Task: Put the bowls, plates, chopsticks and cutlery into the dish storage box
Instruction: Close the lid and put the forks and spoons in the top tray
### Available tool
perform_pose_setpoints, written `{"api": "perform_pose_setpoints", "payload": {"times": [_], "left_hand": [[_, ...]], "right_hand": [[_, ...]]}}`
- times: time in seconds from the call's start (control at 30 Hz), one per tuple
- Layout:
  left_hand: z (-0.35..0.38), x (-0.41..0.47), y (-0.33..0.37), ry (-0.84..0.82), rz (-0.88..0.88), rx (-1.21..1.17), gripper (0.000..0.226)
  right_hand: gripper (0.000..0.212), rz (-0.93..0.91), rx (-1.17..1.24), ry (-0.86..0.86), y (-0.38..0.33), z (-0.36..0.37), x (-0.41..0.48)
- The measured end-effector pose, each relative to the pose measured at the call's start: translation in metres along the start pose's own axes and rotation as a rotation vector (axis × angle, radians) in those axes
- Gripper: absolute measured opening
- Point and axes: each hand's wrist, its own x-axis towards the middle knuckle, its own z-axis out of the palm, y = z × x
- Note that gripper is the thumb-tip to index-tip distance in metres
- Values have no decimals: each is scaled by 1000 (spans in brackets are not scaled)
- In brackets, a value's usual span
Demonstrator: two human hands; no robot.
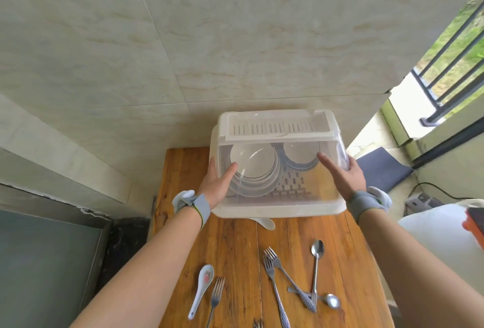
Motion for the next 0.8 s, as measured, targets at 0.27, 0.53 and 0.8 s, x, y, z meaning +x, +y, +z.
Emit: {"api": "perform_pose_setpoints", "payload": {"times": [0.27, 0.53, 0.8], "left_hand": [[-17, 4, -18, 3, 36, -102, 79], [-60, 5, -29, 192, 21, -138, 61], [-46, 3, -11, 235, 112, 224, 119]], "right_hand": [[76, -57, 8, -40, -5, 15, -16], [108, -113, -166, -223, -14, 54, -27], [88, -575, -574, -19, -51, 75, -17]]}}
